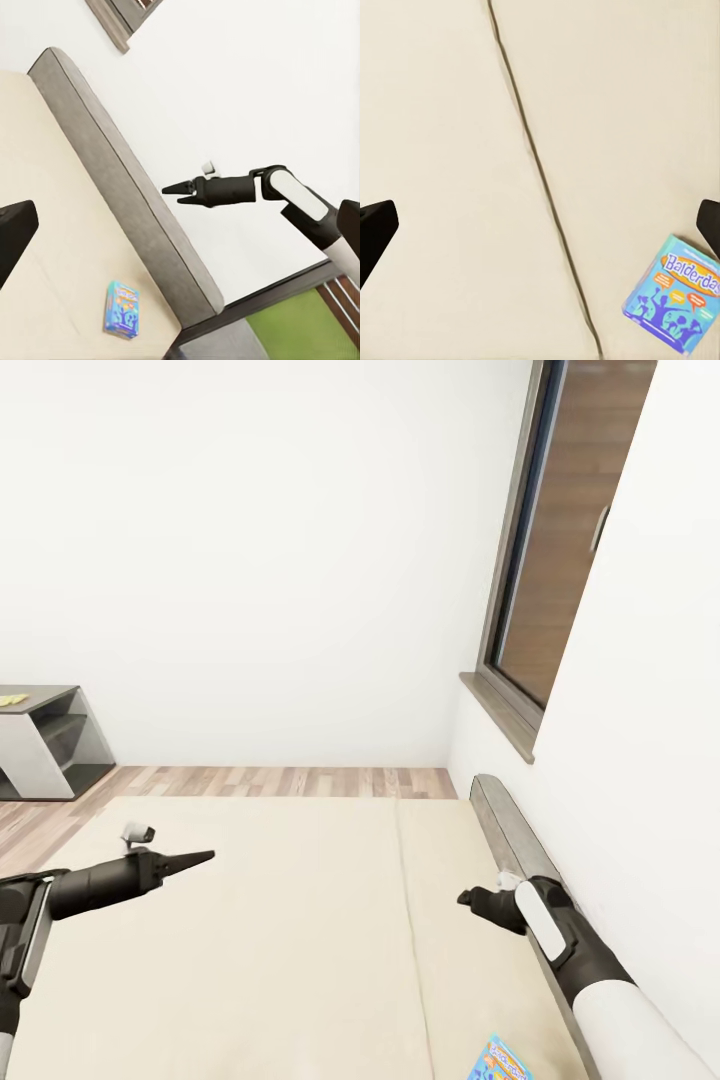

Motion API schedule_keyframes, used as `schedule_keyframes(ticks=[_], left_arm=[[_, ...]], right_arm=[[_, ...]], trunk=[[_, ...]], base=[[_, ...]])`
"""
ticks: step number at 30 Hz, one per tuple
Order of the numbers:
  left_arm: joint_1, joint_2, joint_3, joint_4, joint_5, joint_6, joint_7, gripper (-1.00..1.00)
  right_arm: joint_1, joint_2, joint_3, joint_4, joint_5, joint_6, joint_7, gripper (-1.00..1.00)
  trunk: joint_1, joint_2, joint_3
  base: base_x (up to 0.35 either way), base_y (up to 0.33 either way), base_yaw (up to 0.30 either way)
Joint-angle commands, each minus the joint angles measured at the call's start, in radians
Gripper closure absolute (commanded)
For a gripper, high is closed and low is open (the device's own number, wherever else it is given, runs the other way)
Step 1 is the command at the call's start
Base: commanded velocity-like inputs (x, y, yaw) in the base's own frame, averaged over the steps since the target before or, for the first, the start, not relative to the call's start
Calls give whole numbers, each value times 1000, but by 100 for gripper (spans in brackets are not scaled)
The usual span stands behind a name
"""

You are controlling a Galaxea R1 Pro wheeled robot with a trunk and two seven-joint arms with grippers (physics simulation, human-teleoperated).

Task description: Put all the toys in the child's room - the three board games (two on the bed and one on the table), the two jigsaw puzzles on the table, and the tennis ball on the table - inside the toy box on the table in the child's room.

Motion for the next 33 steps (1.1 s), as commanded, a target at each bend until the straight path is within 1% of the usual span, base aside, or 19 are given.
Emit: schedule_keyframes(ticks=[1,5,8,15,21,28,33], left_arm=[[-1,-3,-5,-1,-3,10,-5,-100],[0,-20,-20,3,-9,6,-2,-100],[1,-27,-26,3,-10,3,-3,-100],[1,-32,-30,-1,-12,2,-4,-100],[6,-31,-28,-2,-13,1,-4,-100],[15,-18,-20,-3,-11,4,-9,-100],[16,-15,-22,-7,-5,5,-11,-100]], right_arm=[[-2,0,0,7,-10,1,-13,-100],[-7,-5,0,37,-8,-3,-28,-100],[-10,-7,0,49,-7,-2,-35,-100],[-12,-8,1,57,-5,1,-38,-100],[-12,-10,1,58,-6,2,-36,-100],[-11,-13,1,56,-7,2,-32,-100],[-10,-13,2,45,-8,5,-32,-100]], trunk=[[1,-2,-2],[1,-2,-2],[1,-2,-2],[1,-2,-2],[1,-2,-2],[1,-2,-2],[1,-2,-2]], base=[[0,0,0],[0,0,0],[0,0,0],[0,0,0],[0,0,0],[0,0,0],[0,0,0]])
